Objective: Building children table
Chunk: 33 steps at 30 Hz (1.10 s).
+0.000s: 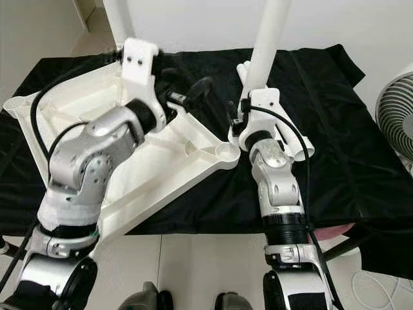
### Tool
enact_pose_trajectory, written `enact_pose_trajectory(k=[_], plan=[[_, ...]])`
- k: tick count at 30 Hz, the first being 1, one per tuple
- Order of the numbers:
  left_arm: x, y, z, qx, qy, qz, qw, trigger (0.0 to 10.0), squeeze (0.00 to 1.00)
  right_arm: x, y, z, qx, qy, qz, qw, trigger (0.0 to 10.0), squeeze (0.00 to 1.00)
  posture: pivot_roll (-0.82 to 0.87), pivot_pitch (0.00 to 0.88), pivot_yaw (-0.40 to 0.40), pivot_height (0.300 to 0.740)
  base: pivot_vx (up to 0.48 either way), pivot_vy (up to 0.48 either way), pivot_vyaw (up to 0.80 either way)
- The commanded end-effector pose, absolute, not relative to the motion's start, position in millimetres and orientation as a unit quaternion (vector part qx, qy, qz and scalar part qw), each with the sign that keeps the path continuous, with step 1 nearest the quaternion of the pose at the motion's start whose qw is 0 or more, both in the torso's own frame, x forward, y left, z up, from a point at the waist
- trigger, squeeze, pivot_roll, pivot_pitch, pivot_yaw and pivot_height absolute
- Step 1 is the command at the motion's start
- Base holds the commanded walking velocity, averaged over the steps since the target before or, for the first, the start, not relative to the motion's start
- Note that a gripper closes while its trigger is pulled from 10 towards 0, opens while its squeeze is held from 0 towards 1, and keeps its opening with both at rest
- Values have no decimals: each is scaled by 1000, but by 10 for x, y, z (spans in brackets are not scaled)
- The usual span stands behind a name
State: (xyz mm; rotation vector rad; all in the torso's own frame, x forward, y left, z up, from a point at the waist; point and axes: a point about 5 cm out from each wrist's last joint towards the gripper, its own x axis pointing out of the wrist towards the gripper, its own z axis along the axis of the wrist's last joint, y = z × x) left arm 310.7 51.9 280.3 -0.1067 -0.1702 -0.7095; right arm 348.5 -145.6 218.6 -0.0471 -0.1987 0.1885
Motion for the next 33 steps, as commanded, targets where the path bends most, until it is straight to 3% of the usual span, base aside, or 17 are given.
enact_pose_trajectory(k=[1,19,33], plan=[[3086,516,2803,-41,-91,-355,930,10000,0,3478,-1416,2187,-18,-108,100,989,10000,0,-102,87,64,740,0,0,0],[3048,460,2116,41,-71,-317,945,10000,0,3462,-1318,2077,-28,-111,141,983,10000,0,-98,102,55,740,0,0,0],[2879,426,1734,92,-48,-385,917,10000,0,3486,-1305,1911,-42,-101,149,983,10000,0,-87,101,47,740,0,0,0]])
